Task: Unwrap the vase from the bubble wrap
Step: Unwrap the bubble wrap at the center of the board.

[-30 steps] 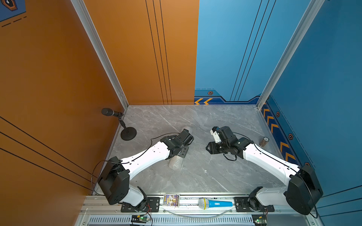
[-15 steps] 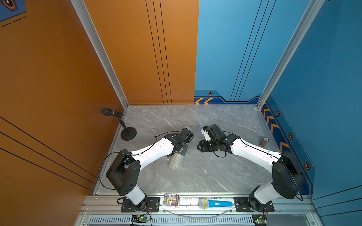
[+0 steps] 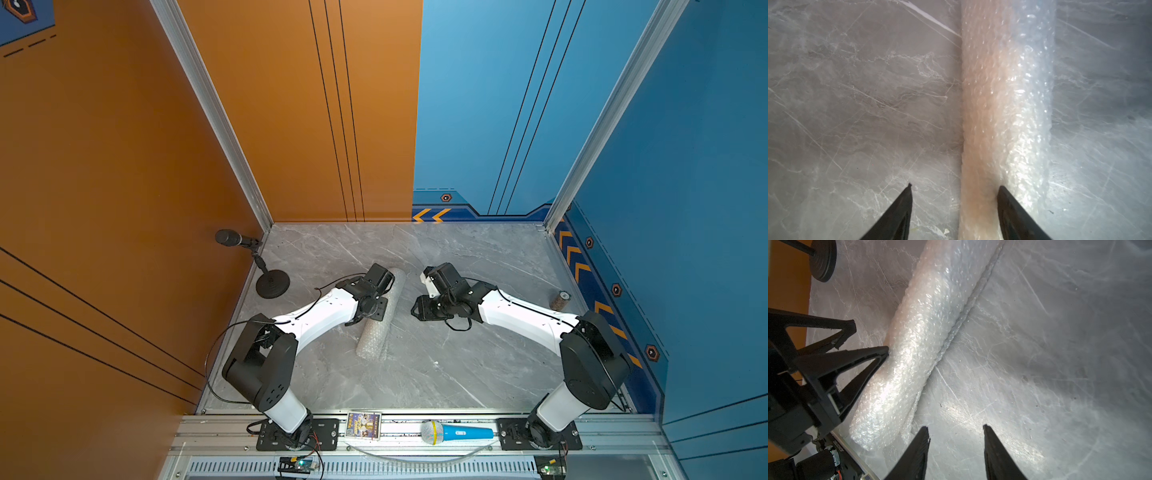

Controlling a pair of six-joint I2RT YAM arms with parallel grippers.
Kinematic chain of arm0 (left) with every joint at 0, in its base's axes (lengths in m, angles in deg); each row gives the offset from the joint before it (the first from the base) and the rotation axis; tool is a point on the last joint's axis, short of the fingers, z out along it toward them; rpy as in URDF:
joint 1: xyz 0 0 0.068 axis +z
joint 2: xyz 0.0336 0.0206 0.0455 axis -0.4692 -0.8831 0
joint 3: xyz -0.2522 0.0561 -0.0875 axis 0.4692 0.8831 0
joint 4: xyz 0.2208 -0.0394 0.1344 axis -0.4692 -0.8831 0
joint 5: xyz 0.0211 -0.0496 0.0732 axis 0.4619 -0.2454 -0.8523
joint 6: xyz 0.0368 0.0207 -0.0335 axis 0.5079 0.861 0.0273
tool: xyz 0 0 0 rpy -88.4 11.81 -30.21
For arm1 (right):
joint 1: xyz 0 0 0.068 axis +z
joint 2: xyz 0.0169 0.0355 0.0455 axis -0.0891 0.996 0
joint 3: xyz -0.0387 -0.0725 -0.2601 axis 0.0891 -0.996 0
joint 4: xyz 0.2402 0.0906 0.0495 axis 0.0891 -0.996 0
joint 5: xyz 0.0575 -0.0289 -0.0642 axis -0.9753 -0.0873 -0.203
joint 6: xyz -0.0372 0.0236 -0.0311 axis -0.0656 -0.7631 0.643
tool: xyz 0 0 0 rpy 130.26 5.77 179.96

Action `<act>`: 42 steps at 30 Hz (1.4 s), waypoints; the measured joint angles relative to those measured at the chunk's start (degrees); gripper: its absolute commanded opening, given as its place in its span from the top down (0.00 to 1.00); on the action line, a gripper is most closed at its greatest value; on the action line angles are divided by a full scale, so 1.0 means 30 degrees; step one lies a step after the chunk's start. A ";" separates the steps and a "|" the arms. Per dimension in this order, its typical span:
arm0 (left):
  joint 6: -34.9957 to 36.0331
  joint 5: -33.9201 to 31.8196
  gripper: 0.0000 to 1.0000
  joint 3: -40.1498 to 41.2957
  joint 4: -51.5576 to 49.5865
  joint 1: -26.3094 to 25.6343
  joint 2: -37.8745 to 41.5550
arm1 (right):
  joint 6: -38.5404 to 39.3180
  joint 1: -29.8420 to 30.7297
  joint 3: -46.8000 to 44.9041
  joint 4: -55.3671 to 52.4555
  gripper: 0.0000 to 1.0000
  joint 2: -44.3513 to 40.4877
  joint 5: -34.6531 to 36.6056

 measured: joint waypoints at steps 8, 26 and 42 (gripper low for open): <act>-0.0015 0.0474 0.35 0.0313 0.0444 0.0772 0.0036 | -0.0896 0.0823 0.0765 0.0860 0.64 0.1443 -0.0576; -0.0022 0.0991 0.36 0.1042 0.1639 0.1676 0.0029 | -0.3315 0.0554 0.2390 0.2659 0.67 0.4524 -0.0648; -0.0022 0.1355 0.37 0.1224 0.2222 0.1756 0.0022 | -0.4306 0.0452 0.3002 0.3912 0.69 0.5464 -0.0648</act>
